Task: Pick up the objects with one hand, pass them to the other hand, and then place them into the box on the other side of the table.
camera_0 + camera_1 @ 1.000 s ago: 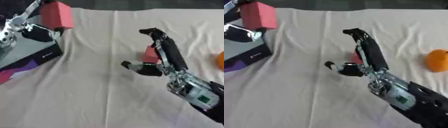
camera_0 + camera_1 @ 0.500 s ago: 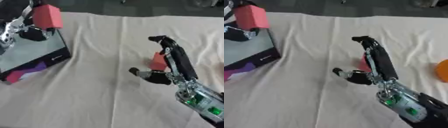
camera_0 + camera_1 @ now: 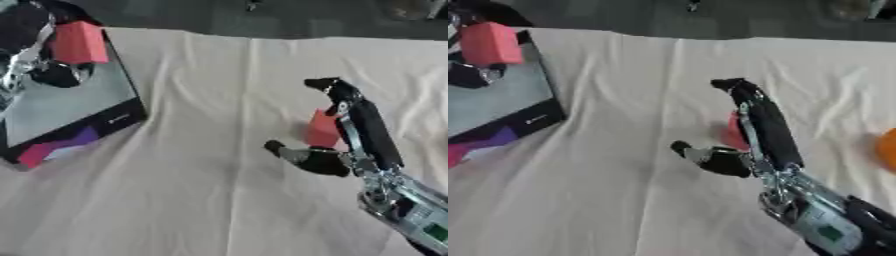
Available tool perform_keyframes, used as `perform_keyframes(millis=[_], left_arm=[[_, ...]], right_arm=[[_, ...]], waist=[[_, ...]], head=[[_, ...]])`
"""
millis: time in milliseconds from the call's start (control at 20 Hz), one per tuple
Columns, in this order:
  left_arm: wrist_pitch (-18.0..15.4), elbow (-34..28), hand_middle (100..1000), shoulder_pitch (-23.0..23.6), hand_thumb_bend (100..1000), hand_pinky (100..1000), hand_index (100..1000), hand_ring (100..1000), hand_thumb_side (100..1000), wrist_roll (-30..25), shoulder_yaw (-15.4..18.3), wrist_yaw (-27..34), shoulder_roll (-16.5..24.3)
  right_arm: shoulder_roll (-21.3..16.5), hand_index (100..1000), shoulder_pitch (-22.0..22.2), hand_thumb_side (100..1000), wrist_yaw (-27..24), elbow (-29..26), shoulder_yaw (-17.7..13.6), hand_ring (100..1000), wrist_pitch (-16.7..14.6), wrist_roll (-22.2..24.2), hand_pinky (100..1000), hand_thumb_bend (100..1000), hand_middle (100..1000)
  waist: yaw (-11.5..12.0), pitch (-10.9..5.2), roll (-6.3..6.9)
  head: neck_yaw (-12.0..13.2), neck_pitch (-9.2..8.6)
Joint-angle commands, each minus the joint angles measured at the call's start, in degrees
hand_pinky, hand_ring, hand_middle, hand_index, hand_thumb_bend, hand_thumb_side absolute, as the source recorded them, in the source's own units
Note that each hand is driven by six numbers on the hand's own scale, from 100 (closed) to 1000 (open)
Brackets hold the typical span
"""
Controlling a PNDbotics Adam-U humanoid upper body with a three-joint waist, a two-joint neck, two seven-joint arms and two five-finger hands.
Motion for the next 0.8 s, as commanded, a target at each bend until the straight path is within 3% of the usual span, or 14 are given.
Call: perform_keyframes(millis=[50,200,400,450,600,700,800], left_arm=[[-1.3,1.3,549,-0.5,300,773,532,670,168,-0.8,1.4,-1.9,1.5],[-1.8,3.1,591,-0.3,376,776,605,696,193,-1.3,2.0,-3.5,1.3],[-2.0,4.4,707,-0.3,521,810,771,782,242,-0.7,2.6,-5.7,1.0],[-2.0,4.5,727,-0.3,542,818,799,798,317,-0.6,2.7,-6.0,1.0],[-2.2,4.6,764,-0.3,692,843,849,830,734,-0.5,2.7,-6.7,1.1],[-2.5,4.6,773,-0.3,748,843,860,839,800,-1.4,2.8,-6.8,1.2],[-2.6,4.6,776,-0.4,765,839,864,841,791,-2.2,2.9,-6.9,1.3]], right_arm=[[-0.7,830,-0.3,422,0.2,-0.6,-0.6,869,0.0,-0.6,540,743,753],[-0.6,830,-0.2,424,0.2,-0.6,-0.6,868,0.0,-0.7,540,743,752],[-0.6,830,-0.1,421,0.0,-0.6,-0.8,868,0.2,-0.6,540,747,751],[-0.6,829,0.0,421,0.0,-0.6,-0.9,868,0.3,-0.7,540,748,750],[-0.7,830,0.1,420,0.1,-0.6,-0.9,868,0.4,-0.7,542,749,749],[-0.8,830,0.2,419,0.1,-0.6,-0.9,867,0.5,-0.7,542,750,747],[-0.9,830,0.2,419,0.1,-0.6,-0.9,868,0.4,-0.7,543,750,748]], waist=[[-0.2,-0.23,-0.63],[-0.3,-0.19,-0.69],[-0.5,-0.21,-0.71],[-0.5,-0.24,-0.72],[-0.6,-0.32,-0.71],[-0.5,-0.43,-0.69],[-0.5,-0.53,-0.64]], head=[[0.1,-0.18],[0.0,-0.07],[-0.1,0.21],[-0.1,0.27],[-0.3,0.70],[-1.0,1.32],[-1.5,1.60]])
